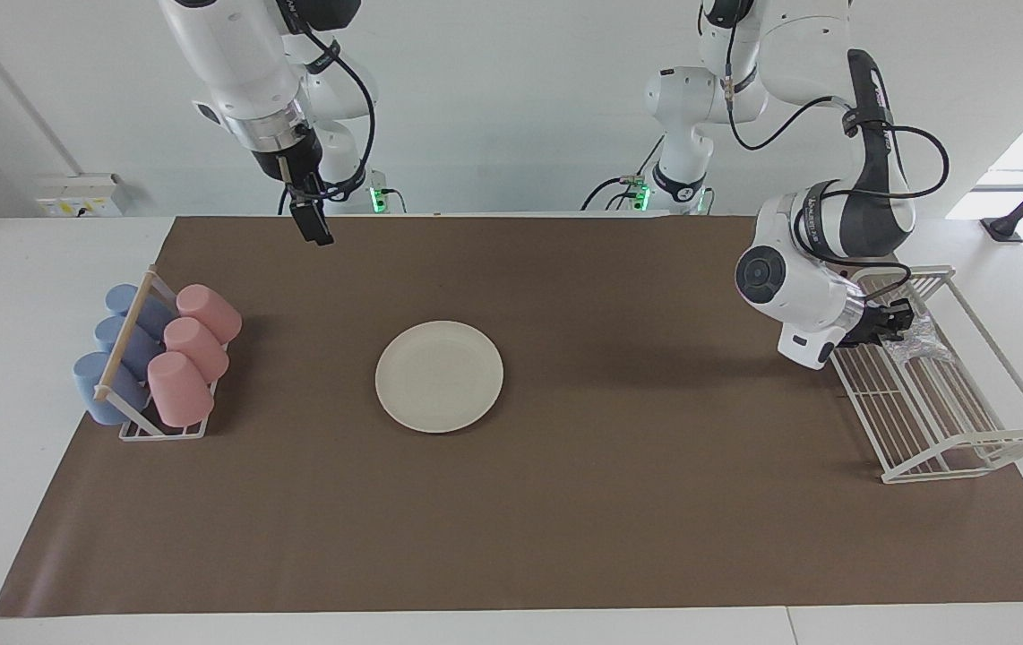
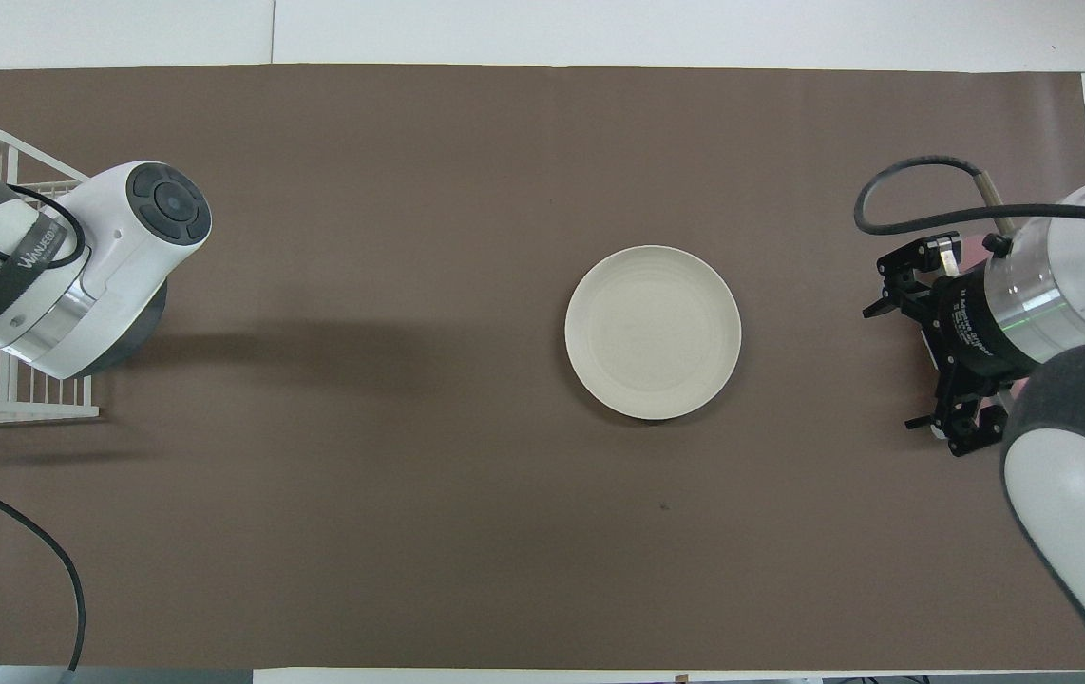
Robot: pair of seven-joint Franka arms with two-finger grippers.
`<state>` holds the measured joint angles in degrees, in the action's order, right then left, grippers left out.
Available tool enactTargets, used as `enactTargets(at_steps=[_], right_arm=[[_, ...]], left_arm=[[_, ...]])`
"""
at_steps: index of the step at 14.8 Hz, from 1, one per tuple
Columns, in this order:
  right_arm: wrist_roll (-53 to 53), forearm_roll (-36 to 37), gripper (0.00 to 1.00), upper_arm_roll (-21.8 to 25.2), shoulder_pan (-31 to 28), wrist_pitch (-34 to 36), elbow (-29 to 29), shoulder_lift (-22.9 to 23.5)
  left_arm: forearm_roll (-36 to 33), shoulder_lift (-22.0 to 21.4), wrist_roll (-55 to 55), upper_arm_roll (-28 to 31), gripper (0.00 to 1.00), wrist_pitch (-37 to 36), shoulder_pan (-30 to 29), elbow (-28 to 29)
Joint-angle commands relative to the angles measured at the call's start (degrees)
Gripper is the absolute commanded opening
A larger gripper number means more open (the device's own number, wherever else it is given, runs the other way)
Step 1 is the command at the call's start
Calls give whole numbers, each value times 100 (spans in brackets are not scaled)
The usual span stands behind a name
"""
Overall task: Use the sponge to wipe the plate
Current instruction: 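Grasp the sponge with the left gripper while the right gripper approaches the plate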
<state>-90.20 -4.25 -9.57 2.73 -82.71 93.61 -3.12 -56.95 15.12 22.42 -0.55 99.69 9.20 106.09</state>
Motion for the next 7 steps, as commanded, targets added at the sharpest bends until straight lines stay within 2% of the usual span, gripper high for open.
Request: enactTargets(at_steps=[1,4,6,7], right_arm=[[-304,-59,100,-89,-9,0,158,-153],[-322,-68,100,-106,70,-17,175,-162],[-497,-68,100,-115,131,-17,167,-162],[-646,-68,100,-115,297,-35,167,-162]], left_arm=[[-88,-18,17,-24,0,86,-67,-44],[43,-79,-114,-42,0,-55,-59,-255],[725,-185,-246,-42,0,-291,-41,-578],[1286,-203,-308,-42,0,-519,-41,-928]])
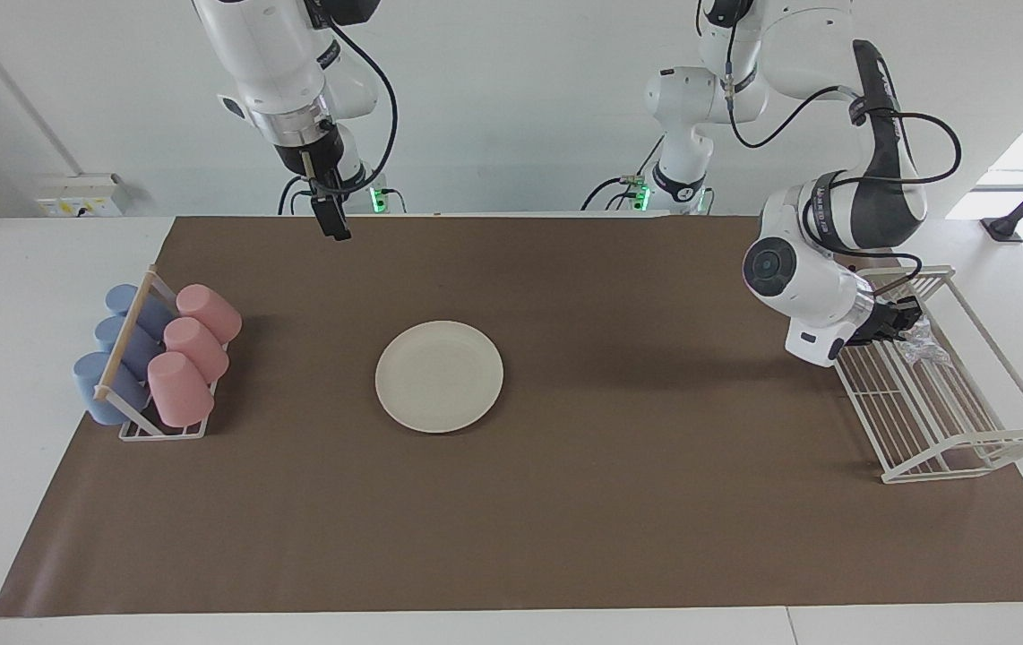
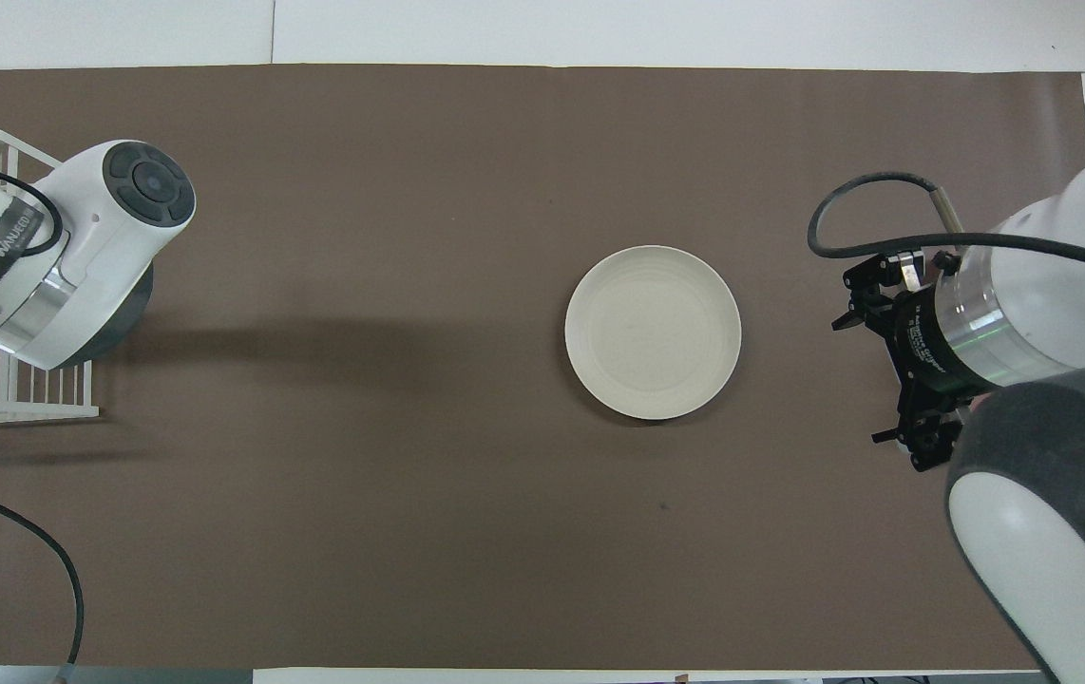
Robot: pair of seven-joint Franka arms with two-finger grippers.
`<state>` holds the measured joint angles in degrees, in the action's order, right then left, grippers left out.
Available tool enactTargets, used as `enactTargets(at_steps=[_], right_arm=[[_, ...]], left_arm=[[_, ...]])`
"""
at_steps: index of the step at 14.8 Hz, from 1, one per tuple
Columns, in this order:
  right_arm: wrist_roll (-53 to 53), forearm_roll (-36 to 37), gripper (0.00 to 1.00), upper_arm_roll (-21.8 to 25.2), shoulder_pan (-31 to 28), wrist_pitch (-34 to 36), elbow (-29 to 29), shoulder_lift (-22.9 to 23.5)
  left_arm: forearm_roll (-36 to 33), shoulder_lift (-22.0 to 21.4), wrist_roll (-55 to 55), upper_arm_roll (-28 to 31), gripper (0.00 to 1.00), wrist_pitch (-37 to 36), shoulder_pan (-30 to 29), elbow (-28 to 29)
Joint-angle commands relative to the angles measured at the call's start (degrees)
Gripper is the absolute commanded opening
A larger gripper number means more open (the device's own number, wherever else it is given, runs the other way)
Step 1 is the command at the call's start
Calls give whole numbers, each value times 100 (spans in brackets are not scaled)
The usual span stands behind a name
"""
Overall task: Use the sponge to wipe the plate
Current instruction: 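Grasp the sponge with the left gripper while the right gripper approaches the plate, then carry the sponge with the left gripper while the right gripper approaches it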
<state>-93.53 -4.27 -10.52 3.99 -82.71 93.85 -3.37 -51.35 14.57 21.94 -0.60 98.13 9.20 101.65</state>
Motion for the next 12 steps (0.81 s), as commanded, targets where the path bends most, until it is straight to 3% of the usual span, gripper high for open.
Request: enactTargets(at_steps=[1,4,6,10,12], right_arm=[[-419,-65,100,-21,250,-35,142,-146],[-552,-126,100,-38,540,-52,134,-146],[-596,-293,100,-56,550,-105,134,-146],[-1525,-505,100,-126,917,-718,186,-164],[-1896,-496,100,-135,1015,-948,274,-208]], left_arm=[[1289,-130,-304,-28,0,-713,-32,-888],[2809,-103,-304,-28,0,-1637,-14,-1743],[4293,-251,-260,69,0,-1911,-93,-2025],[6914,-559,-190,96,0,-1947,-760,-1913],[7925,-848,-242,87,0,-1869,-892,-1300]])
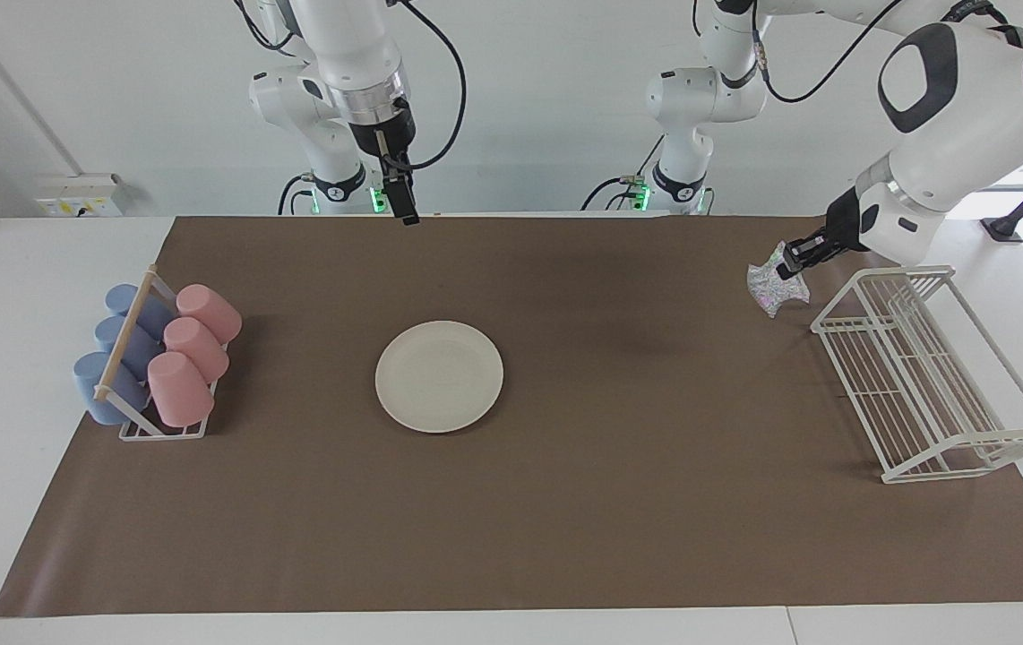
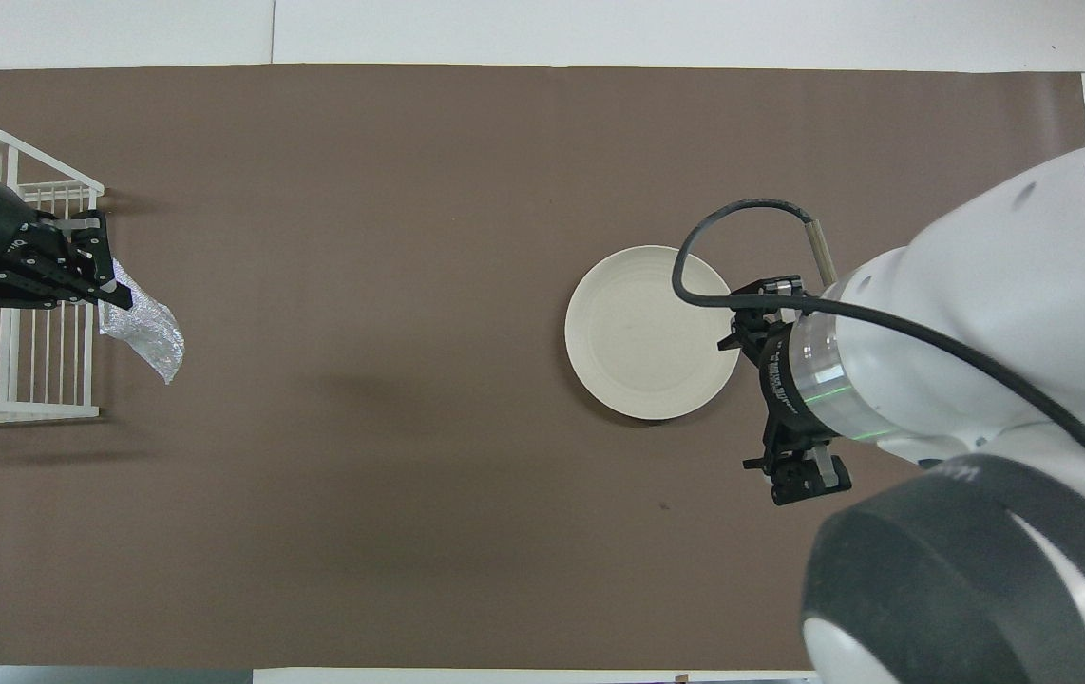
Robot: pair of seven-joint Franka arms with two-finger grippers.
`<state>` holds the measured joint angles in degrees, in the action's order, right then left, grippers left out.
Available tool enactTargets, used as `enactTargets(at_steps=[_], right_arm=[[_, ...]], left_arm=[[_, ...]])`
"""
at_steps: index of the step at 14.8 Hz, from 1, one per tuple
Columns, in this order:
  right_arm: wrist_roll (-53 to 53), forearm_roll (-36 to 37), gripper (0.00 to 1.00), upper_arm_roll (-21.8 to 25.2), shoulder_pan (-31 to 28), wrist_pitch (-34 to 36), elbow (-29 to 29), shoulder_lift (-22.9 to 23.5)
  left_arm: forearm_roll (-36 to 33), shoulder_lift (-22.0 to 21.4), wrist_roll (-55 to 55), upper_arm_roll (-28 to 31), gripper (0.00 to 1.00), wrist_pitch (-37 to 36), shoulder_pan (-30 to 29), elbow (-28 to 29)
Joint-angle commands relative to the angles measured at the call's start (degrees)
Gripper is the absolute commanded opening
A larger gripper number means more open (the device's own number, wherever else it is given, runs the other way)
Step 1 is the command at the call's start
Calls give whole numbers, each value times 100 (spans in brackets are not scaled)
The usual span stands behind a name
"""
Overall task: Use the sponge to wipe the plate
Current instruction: 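Carry the sponge with the left gripper while the right gripper approaches it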
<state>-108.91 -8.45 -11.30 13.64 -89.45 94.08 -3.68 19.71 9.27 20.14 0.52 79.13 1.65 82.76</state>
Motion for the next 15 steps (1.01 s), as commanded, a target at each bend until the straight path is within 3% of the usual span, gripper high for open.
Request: enactTargets(at_steps=[1,4,8,15], right_arm=[[-385,-78,100,-57,95,-284,277,-185],[-324,-78,100,-66,165,-459,453,-273],[-358,-78,100,-57,147,-433,488,-282],[-665,-333,100,-101,296,-872,646,-343]], left_arm=[[1267,-521,-98,-26,0,137,-165,992],[2709,-1329,-509,-26,0,1198,-104,2670],[4046,-2077,-1633,-61,0,1701,-69,4122],[5683,-2298,-2970,-87,0,2054,748,4985]])
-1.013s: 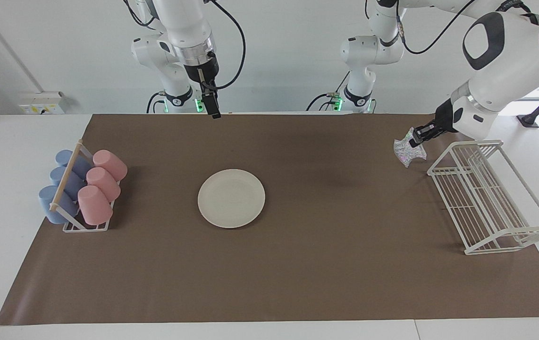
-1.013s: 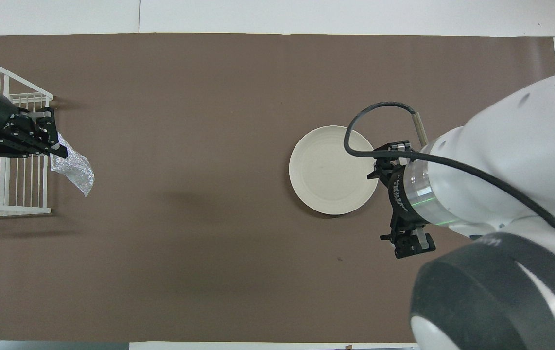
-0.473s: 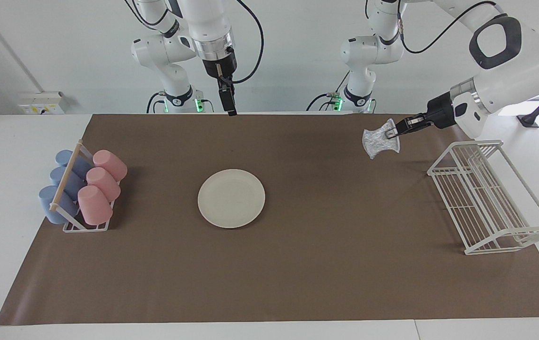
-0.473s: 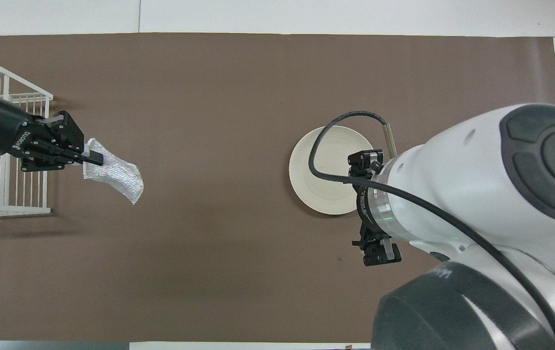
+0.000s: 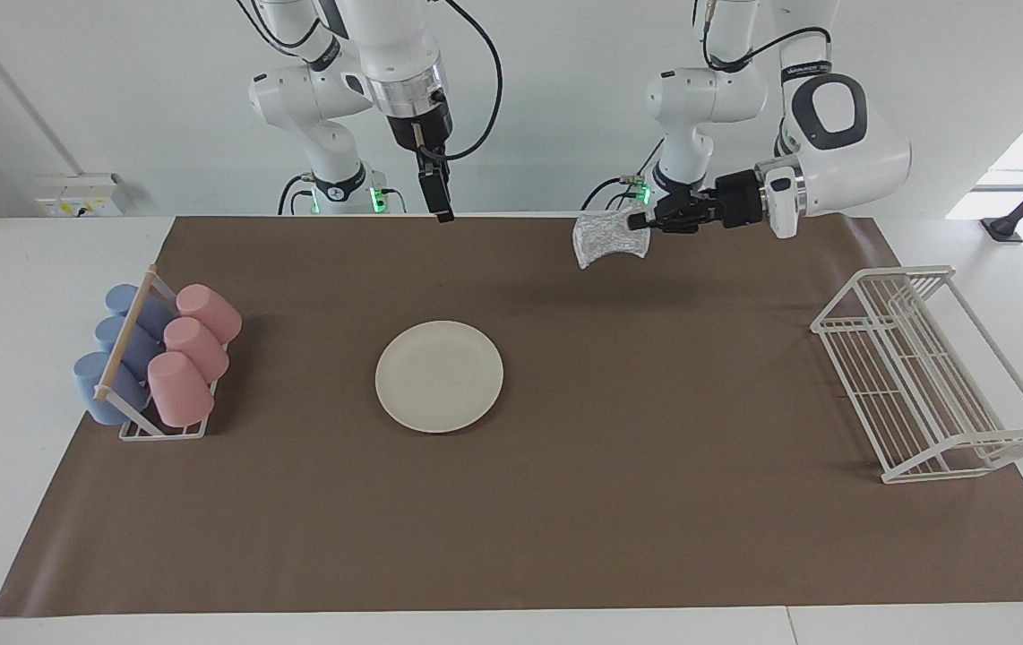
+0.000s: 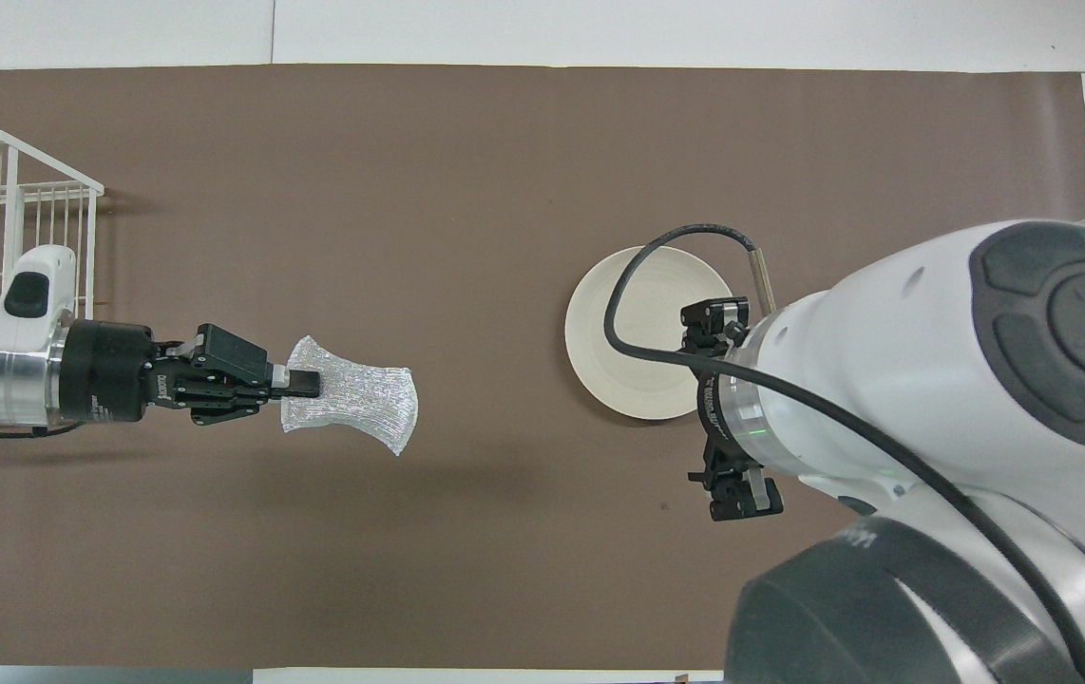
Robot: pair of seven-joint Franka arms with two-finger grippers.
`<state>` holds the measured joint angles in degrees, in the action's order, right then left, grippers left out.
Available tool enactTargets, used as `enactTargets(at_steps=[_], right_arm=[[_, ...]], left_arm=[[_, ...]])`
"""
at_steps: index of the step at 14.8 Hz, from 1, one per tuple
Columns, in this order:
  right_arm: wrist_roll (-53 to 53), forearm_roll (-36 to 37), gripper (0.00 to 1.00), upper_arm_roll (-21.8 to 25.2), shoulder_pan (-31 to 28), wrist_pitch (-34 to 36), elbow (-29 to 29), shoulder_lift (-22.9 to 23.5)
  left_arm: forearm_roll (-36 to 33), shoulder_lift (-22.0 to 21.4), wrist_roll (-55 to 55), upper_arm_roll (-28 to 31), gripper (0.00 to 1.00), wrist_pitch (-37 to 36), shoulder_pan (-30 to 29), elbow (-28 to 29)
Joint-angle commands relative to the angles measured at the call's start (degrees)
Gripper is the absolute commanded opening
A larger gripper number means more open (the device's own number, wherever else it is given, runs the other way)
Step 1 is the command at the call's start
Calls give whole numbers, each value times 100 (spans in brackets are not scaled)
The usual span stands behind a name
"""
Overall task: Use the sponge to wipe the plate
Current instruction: 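Carry the sponge with the left gripper while the right gripper approaches it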
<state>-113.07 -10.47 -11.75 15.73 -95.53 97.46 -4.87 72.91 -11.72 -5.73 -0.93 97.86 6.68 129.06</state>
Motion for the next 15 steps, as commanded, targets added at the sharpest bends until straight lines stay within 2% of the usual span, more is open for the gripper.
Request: enactTargets(at_steps=[1,3,5,7,9,13,15], right_arm=[[-259,-140,100,-64,236,-395,430,-277],[-268,-236,100,-64,483,-676,764,-435],[-530,-464,100,-72,702,-983,844,-427],[-829,-623,100,-73,948,-1702,1133,-445],[-936,-659,100,-64,1186,-2117,1310,-401],[-953,-659,100,-72,1205,-2197,1433,-383],[-1093,-659,100,-73,1361,-2469,1495,-313]], left_arm=[[495,-243,-628,58,0,103,238,478],[803,-243,-824,49,0,75,386,541],[822,-260,-938,58,0,32,536,558],[830,-269,-965,49,0,23,554,602],[857,-269,-973,49,0,-21,624,602],[857,-269,-1009,75,0,-179,615,585],[848,-269,-1026,84,0,-267,607,585]])
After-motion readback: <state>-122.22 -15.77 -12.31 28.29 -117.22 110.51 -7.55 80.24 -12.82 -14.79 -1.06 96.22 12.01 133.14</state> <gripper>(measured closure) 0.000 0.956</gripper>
